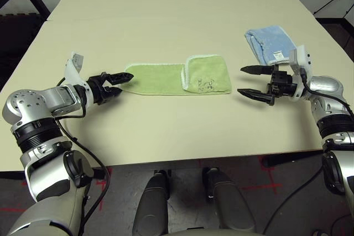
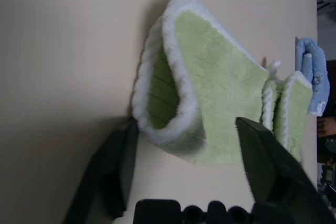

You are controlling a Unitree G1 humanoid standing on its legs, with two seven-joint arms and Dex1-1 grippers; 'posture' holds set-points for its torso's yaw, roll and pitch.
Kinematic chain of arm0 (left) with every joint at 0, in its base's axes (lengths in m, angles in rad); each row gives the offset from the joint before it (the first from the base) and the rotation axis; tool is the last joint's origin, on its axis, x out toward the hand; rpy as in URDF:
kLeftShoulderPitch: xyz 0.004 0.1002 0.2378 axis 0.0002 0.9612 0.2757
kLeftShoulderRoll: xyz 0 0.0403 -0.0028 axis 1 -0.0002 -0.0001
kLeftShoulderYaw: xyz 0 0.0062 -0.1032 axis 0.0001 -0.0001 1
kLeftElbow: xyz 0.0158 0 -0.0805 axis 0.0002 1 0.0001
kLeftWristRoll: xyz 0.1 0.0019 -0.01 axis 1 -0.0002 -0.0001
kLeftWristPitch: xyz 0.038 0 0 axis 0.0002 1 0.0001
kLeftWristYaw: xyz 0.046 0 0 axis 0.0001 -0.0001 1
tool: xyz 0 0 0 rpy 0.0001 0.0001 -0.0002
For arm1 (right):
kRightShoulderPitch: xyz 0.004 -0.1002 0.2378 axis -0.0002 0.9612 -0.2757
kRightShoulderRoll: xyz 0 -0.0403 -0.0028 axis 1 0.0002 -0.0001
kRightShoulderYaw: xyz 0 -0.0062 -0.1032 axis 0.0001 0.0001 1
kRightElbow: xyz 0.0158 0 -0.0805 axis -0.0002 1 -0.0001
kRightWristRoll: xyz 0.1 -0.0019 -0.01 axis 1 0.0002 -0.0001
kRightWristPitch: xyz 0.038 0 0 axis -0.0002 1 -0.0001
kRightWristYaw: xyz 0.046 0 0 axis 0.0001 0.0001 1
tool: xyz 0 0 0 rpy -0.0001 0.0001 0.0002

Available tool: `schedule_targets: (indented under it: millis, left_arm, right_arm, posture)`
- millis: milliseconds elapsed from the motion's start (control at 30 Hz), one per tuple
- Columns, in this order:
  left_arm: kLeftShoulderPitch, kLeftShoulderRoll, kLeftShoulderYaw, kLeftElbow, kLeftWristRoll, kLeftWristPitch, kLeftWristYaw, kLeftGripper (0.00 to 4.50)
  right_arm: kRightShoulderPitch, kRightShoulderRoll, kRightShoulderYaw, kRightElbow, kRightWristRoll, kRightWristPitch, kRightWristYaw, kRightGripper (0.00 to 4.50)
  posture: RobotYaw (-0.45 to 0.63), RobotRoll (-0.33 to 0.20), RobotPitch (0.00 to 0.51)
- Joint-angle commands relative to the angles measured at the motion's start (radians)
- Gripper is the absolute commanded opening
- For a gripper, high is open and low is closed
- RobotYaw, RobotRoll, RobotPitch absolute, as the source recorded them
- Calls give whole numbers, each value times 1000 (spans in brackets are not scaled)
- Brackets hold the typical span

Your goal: Fold the towel and set it aside.

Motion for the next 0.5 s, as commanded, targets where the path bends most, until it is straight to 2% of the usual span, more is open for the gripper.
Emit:
schedule_targets:
  millis: [33,200,500]
  left_arm:
    - [14,4,-11,4,31,-7,7,1993]
    - [31,7,4,-12,54,-21,14,52]
    - [119,51,34,-82,64,-30,1,17]
  right_arm:
    - [18,-8,1,-16,-2,8,1,4500]
    - [20,-6,2,-20,-3,8,1,4500]
    - [18,-4,2,-20,-3,10,-2,4500]
  posture:
    - [29,0,193]
    - [34,0,189]
    - [44,0,189]
